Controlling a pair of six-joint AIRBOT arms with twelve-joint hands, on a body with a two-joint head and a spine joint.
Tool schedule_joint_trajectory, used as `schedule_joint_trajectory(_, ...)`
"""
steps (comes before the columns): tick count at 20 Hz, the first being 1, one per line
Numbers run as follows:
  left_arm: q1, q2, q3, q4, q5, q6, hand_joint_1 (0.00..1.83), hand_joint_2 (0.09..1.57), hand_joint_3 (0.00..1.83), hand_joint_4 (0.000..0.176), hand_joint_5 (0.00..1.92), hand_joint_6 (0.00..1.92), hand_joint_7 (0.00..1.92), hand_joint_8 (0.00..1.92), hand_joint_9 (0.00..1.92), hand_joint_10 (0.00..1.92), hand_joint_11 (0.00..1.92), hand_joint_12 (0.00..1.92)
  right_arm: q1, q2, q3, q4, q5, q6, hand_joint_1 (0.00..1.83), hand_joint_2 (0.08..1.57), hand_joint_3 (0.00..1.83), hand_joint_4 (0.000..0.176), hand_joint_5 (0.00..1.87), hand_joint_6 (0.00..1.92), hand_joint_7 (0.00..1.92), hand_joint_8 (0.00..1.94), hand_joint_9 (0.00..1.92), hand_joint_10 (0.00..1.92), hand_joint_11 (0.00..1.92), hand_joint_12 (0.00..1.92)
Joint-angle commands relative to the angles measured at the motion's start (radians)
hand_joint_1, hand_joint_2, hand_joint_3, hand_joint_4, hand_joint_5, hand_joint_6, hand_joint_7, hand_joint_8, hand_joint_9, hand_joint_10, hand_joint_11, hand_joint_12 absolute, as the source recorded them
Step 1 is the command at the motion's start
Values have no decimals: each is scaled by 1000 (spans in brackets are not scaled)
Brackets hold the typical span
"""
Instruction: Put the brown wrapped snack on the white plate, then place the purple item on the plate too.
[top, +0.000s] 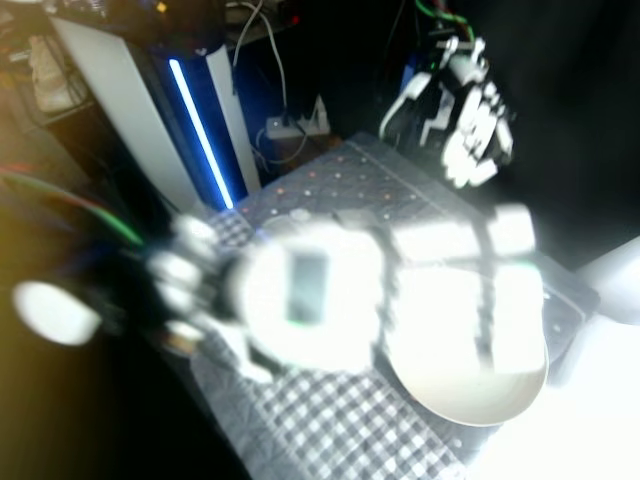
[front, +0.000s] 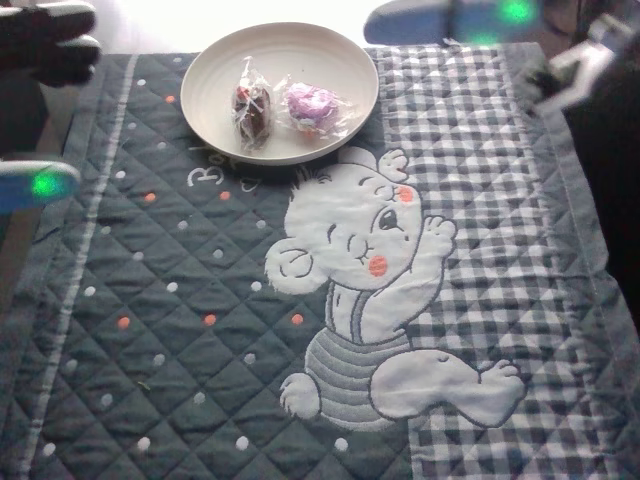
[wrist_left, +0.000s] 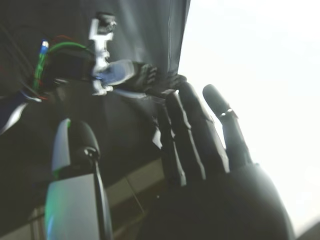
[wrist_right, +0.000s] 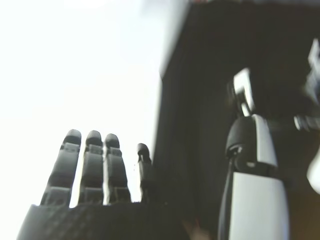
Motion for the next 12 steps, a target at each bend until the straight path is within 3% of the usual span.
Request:
schedule_joint_trajectory(1, 1, 5, -7, -28, -169, -11, 834, 895, 1, 0, 386, 0, 508, 0, 521, 104, 189, 1179, -38, 24, -24, 90, 199, -13, 725, 807, 0, 176, 14, 4, 61, 13, 26, 9, 0, 0)
schedule_joint_trajectory(3, 25, 12, -22, -46, -208, -11, 852, 917, 4, 10, 258, 0, 364, 0, 440, 17, 76, 1101, -147, 86, -96, 177, 334, -31, 850, 832, 5, 174, 29, 8, 75, 14, 32, 9, 0, 0)
schedule_joint_trajectory(4, 38, 15, -29, -55, -227, -11, 829, 895, 0, 64, 214, 0, 261, 2, 286, 7, 2, 883, -196, 106, -124, 208, 377, -39, 891, 871, 17, 176, 31, 6, 73, 8, 41, 10, 0, 0)
schedule_joint_trajectory(5, 60, 17, -37, -70, -252, -11, 819, 885, 0, 68, 198, 7, 243, 6, 269, 4, 0, 757, -238, 121, -149, 236, 417, -48, 881, 866, 12, 176, 56, 15, 87, 12, 70, 20, 0, 0)
schedule_joint_trajectory(6, 82, 17, -44, -87, -274, -11, 786, 886, 0, 61, 136, 2, 171, 1, 202, 0, 0, 518, -277, 128, -168, 259, 451, -54, 841, 804, 0, 176, 83, 8, 102, 5, 73, 10, 0, 0)
schedule_joint_trajectory(7, 109, 17, -52, -110, -304, -13, 721, 900, 3, 61, 101, 0, 136, 0, 165, 0, 0, 449, -333, 131, -189, 302, 504, -58, 822, 786, 0, 176, 85, 4, 107, 5, 78, 9, 0, 0)
schedule_joint_trajectory(8, 125, 17, -57, -126, -319, -15, 586, 923, 8, 67, 95, 0, 142, 2, 180, 5, 0, 539, -371, 133, -201, 334, 536, -58, 804, 769, 0, 176, 99, 8, 111, 5, 93, 14, 0, 0)
schedule_joint_trajectory(9, 145, 17, -62, -145, -338, -17, 586, 923, 8, 67, 95, 0, 142, 2, 180, 5, 0, 539, -417, 138, -217, 380, 580, -60, 804, 769, 0, 176, 99, 8, 111, 5, 93, 14, 0, 0)
schedule_joint_trajectory(10, 159, 18, -67, -162, -349, -18, 326, 1012, 23, 44, 121, 4, 194, 5, 221, 9, 0, 732, -469, 148, -235, 431, 619, -60, 772, 800, 5, 176, 110, 9, 117, 5, 110, 17, 0, 0)
schedule_joint_trajectory(12, 168, 16, -69, -173, -349, -18, 262, 1044, 22, 19, 99, 0, 177, 0, 211, 2, 0, 782, -511, 154, -251, 463, 636, -60, 745, 820, 9, 152, 121, 10, 150, 15, 134, 22, 37, 18)
